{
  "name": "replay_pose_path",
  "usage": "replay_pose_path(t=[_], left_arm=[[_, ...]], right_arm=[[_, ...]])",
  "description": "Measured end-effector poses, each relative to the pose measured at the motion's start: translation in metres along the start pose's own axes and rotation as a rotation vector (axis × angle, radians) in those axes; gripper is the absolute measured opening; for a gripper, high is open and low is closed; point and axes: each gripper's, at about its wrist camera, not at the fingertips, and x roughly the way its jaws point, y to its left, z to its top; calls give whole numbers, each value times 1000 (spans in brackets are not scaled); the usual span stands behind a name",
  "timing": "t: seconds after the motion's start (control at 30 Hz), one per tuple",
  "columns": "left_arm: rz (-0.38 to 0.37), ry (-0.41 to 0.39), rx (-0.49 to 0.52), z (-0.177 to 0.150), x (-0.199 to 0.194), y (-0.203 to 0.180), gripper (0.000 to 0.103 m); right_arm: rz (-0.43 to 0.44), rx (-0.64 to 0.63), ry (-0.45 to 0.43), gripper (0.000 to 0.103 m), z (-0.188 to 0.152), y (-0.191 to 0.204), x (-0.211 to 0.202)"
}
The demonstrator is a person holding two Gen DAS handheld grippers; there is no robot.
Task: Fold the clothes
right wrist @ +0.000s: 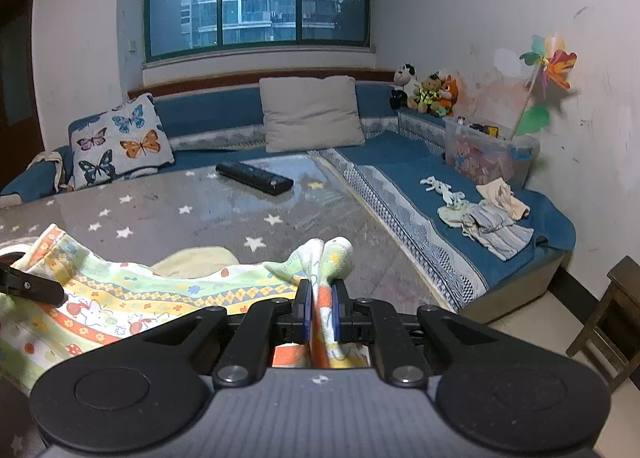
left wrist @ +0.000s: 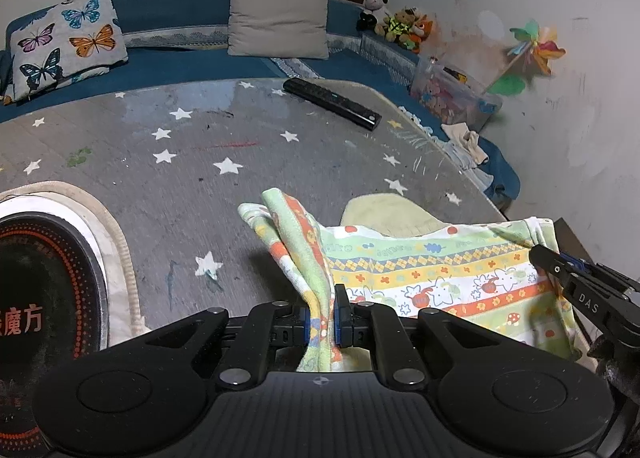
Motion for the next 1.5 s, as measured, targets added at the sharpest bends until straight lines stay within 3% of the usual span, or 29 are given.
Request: replay_pose_path(t=[0.33,0.53,0.63,0.7,0.83,0.9,1.0,1.37,1.5], left_arm=[[31,10,5,-3,3,2,17],[71,13,3,-7,2,7,31],[90,10,5,-9,1,8,42],[101,9,6,-10,0,8,52],[117,17,12,-14,-2,7,57],[124,22,15,-16,-3,6,62],[135,30,21,-18,-5,5,71],[188,74,59,-35,-6,-1,84],[208,96,57,-40,-8,-1,89]], right_arm=[[-13,39,43,13,-10,-8,7],[-5,31,44,17,-12,-4,2],[14,22,51,25,-14,2,-1],[29,14,52,41,-16,9,-3],[61,-2,55,46,-21,23,-9],[78,-13,61,55,-25,31,-11],[98,-29,69,59,-31,42,-15],[127,-88,105,79,-53,63,-28],[125,-116,108,80,-59,68,-36]])
